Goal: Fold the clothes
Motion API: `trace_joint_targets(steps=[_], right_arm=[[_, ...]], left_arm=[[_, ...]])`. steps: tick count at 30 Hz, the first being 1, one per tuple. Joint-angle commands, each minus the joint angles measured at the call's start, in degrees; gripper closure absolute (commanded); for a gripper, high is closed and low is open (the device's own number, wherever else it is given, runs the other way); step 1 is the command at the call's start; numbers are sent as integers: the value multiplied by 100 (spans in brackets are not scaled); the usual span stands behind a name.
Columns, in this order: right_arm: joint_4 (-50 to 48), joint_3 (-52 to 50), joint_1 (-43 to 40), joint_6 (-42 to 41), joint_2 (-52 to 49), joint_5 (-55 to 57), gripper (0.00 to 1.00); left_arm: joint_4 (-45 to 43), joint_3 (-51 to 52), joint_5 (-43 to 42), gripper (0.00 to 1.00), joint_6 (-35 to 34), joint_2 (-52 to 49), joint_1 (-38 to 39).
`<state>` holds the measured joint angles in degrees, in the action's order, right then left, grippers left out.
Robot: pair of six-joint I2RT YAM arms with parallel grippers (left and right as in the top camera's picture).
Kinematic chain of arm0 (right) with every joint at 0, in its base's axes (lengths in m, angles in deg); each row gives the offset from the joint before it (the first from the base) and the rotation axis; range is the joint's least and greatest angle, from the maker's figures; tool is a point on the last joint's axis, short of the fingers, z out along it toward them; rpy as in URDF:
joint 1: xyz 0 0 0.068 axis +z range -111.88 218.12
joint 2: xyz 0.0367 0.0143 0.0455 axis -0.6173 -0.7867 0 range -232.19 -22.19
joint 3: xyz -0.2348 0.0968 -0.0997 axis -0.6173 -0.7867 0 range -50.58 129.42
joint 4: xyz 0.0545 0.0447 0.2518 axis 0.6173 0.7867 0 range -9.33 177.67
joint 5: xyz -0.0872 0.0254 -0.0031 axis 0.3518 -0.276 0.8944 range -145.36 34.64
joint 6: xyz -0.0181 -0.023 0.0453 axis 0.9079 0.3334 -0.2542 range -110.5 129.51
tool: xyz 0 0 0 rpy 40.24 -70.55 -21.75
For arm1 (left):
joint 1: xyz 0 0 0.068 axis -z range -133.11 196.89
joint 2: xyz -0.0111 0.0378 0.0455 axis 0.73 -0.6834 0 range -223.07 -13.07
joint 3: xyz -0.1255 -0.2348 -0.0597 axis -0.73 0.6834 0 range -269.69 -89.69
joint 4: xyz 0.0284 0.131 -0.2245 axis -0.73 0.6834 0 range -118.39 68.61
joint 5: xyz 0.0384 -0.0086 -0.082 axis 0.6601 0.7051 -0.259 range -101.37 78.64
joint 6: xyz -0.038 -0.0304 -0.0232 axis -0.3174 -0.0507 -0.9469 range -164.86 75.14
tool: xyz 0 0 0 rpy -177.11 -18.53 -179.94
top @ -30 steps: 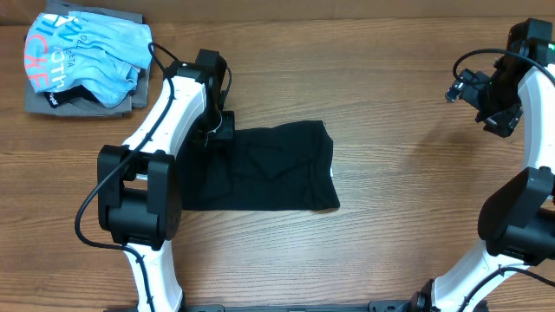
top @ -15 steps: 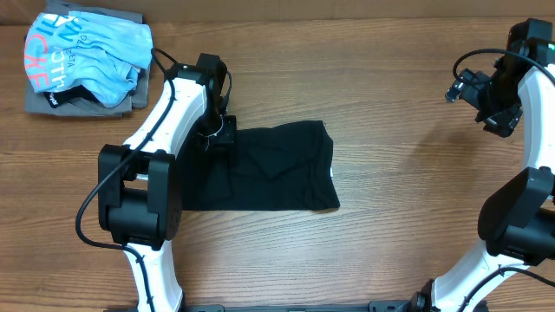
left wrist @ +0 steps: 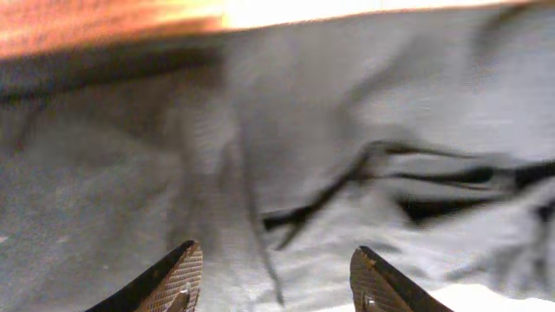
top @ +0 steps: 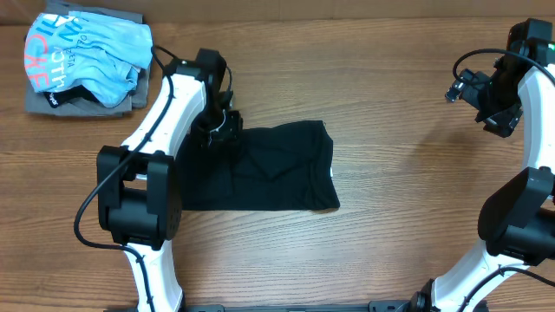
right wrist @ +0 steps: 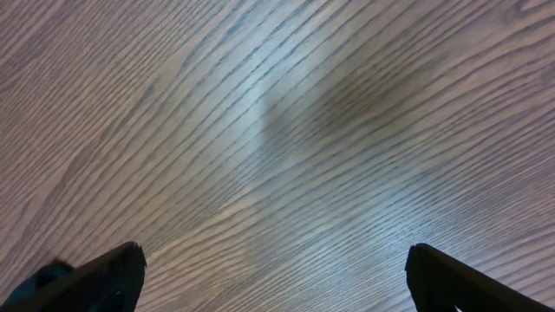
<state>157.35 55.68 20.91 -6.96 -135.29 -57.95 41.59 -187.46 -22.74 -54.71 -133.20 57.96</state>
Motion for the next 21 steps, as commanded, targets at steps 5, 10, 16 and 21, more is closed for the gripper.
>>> trace_joint_targets(steps=[5,10,16,21], right_arm=[[-15,-22,0,15,2,-7,0],[-295,-22,0,13,4,-7,0],[-1108,-22,0,-236,4,-400,0],[-732,-22,0,-393,4,-1331,0]], left_arm=[[326,-874,-476,34,216,282,22],[549,-1078,-474,0,216,339,15],[721,-1113,-498,0,214,428,-46],[540,-1272,-376,0,214,953,-55]])
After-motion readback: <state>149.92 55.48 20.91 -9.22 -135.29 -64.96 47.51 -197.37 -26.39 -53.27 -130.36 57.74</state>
